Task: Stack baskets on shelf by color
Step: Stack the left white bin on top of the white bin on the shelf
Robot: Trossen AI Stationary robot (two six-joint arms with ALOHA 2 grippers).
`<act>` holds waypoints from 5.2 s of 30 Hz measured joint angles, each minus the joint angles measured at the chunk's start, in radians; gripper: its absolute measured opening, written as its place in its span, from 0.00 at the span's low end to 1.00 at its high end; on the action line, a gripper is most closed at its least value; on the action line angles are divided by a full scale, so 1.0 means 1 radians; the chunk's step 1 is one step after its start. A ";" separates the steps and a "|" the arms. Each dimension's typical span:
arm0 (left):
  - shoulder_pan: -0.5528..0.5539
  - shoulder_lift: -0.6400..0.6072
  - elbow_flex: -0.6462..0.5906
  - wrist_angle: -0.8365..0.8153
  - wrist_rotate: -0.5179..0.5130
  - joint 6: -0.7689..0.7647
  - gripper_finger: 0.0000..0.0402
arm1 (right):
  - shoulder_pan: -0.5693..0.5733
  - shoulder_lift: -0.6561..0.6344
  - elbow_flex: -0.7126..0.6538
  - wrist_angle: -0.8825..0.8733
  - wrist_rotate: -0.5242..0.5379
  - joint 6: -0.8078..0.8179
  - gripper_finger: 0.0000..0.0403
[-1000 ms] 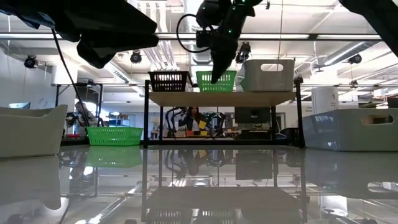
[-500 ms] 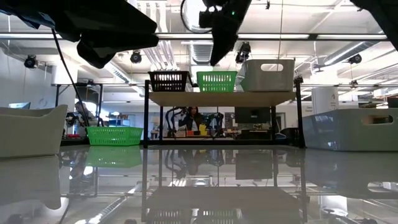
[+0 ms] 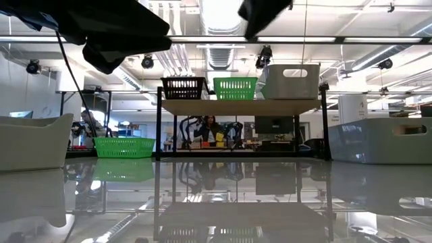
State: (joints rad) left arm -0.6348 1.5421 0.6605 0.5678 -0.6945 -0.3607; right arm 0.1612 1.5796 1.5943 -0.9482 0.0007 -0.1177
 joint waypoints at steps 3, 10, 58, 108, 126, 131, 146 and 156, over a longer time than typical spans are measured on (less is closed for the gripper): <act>-0.002 0.000 0.000 0.000 0.000 0.001 0.27 | 0.135 -0.049 -0.169 0.149 0.015 0.099 0.23; -0.008 -0.025 0.005 -0.063 0.053 0.084 0.27 | 0.435 -0.073 -0.483 0.565 0.214 0.330 0.19; -0.180 -0.037 0.283 -1.642 0.786 -0.435 0.14 | 0.623 0.085 -0.666 0.991 0.657 0.302 0.15; 0.236 0.227 0.804 -0.955 0.559 -0.081 0.59 | 0.664 -0.059 -0.667 0.918 0.754 0.463 0.15; -0.120 0.047 0.233 -0.690 -0.188 -0.597 0.59 | 0.339 0.155 -0.305 0.635 0.436 0.348 0.52; -0.116 0.107 0.100 -0.351 -0.223 -0.556 0.59 | 0.281 0.289 -0.098 0.370 0.399 0.385 0.51; -0.111 0.184 0.080 -0.073 -0.224 -0.356 0.59 | 0.246 0.423 0.086 0.208 0.156 0.326 0.29; -0.111 0.184 0.076 -0.076 -0.223 -0.359 0.59 | 0.269 0.339 0.074 0.158 0.156 0.328 0.38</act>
State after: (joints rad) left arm -0.7456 1.7264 0.7368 0.4923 -0.9176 -0.7197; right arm 0.4305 1.9183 1.6683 -0.7904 0.1572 0.2100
